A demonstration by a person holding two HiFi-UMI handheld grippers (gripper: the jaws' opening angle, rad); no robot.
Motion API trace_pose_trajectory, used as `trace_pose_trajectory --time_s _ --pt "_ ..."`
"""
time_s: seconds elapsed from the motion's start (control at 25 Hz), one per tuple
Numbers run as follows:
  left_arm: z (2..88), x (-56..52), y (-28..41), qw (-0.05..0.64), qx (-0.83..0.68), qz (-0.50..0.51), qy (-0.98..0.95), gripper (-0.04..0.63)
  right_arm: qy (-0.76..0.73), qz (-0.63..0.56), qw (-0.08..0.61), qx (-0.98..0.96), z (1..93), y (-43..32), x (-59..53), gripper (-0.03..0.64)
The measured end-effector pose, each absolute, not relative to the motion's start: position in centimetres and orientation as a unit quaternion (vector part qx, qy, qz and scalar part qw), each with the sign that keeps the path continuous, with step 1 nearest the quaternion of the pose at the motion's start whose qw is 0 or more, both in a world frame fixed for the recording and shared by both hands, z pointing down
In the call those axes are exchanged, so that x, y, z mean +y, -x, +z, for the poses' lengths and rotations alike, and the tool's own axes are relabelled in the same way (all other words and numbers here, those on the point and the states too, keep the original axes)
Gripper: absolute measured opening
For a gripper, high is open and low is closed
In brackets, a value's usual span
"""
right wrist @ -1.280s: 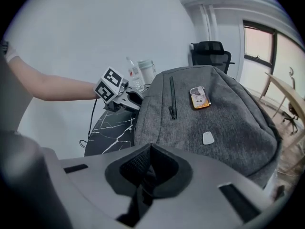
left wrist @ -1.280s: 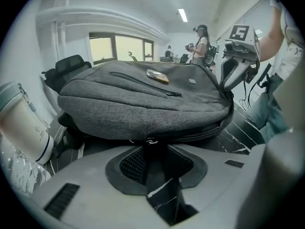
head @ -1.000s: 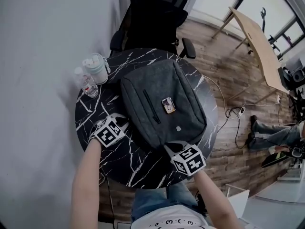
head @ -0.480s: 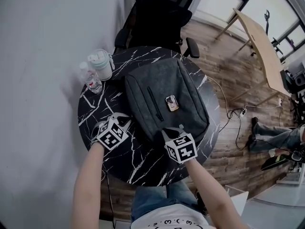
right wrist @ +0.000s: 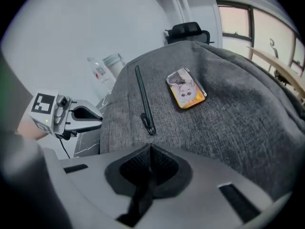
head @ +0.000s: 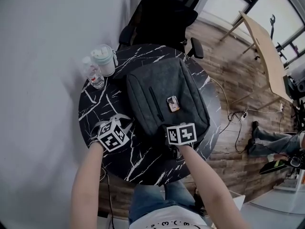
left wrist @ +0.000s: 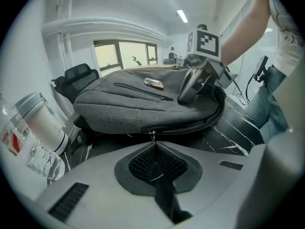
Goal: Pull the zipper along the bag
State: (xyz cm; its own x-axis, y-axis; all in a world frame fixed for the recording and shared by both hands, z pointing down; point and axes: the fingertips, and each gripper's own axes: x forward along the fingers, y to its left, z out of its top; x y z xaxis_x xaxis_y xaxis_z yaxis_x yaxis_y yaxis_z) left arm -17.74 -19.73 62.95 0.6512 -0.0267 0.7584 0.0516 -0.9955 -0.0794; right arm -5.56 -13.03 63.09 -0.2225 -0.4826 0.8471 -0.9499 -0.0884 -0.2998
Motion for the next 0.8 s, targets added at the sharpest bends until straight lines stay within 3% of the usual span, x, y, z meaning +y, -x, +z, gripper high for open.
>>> trace_pose_trajectory --time_s 0.24,0.8 --pt "63.3 -15.2 17.6 0.051 -0.044 -0.428 0.901 0.015 -0.559 0.499 0.232 -0.62 63.2 5.4 -13.1 0.052" --pt "63.3 -6.7 15.6 -0.02 -0.024 -0.433 0.901 0.018 -0.542 0.522 0.212 -0.624 63.5 5.4 -13.3 0.052"
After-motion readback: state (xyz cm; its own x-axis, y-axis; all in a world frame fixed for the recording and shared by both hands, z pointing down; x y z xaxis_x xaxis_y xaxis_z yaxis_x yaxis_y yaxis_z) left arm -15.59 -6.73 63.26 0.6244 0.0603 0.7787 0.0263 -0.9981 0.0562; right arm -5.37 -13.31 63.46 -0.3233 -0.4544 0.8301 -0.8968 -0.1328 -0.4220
